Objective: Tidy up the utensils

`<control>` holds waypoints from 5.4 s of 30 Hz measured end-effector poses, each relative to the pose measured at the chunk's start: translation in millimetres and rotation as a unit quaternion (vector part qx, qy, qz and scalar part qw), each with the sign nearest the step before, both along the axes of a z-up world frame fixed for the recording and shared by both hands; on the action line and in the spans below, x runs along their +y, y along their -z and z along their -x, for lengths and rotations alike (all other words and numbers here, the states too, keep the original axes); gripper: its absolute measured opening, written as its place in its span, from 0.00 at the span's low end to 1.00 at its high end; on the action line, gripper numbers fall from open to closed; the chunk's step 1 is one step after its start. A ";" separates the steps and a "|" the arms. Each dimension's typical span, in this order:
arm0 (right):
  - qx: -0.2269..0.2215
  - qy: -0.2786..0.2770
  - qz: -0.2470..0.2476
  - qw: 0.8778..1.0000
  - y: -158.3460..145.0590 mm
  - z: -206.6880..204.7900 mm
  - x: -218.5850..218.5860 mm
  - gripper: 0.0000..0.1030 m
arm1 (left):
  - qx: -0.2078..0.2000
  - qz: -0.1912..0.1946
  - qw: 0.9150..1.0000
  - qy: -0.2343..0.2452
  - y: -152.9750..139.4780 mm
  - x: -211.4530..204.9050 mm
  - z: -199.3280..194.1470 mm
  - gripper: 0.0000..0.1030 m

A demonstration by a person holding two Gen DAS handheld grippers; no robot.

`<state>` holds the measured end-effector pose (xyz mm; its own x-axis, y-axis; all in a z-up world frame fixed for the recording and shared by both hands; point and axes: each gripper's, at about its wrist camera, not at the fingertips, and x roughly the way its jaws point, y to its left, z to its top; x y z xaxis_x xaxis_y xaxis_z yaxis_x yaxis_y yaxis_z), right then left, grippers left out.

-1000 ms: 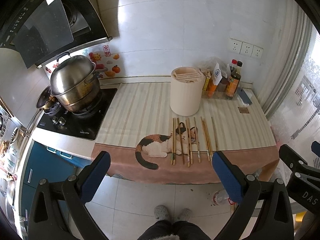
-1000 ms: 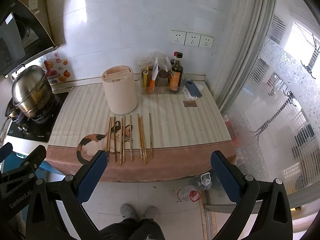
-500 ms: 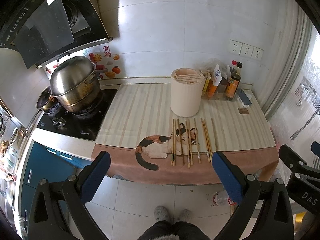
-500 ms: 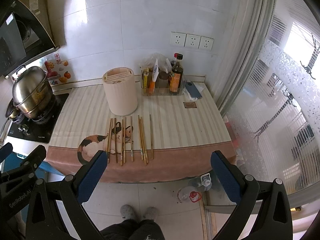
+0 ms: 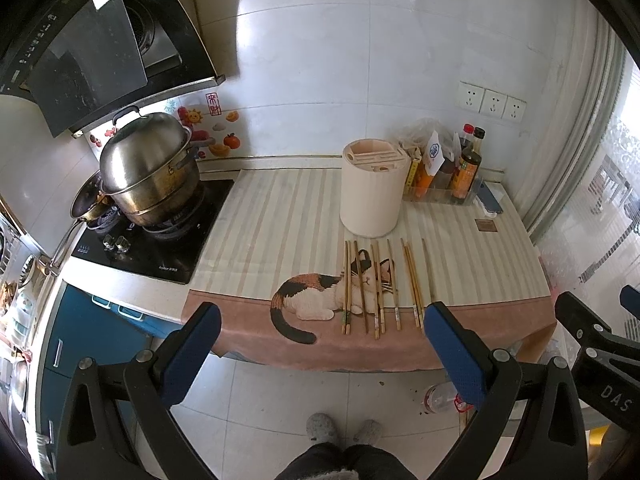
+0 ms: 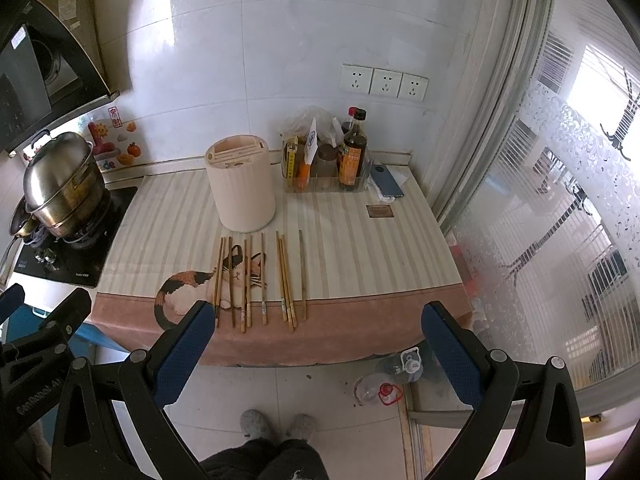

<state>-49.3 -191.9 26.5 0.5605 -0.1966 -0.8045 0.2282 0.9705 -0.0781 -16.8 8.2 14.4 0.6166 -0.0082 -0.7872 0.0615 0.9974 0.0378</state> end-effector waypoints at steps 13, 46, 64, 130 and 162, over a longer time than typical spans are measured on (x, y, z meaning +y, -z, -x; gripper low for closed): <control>0.001 0.000 0.000 1.000 0.8 -2.0 0.8 1.00 | 0.005 0.001 1.000 0.004 2.9 0.8 -9.2 1.00; 0.200 0.051 -0.109 0.972 275.6 -214.7 -84.1 0.63 | 0.255 0.010 0.967 -0.025 297.1 -6.0 -236.4 0.65; 0.300 -0.011 -0.115 0.947 362.4 -302.9 -113.1 0.54 | 0.324 0.025 0.945 -0.033 377.6 -33.6 -278.0 0.17; 0.307 0.000 -0.107 0.946 398.6 -292.3 -88.9 0.08 | 0.322 0.021 0.947 -0.009 370.1 61.0 -293.5 0.04; 0.274 0.013 -0.106 0.956 368.6 -285.0 -87.6 0.07 | 0.228 -0.027 0.973 -0.033 318.0 16.6 -297.4 0.04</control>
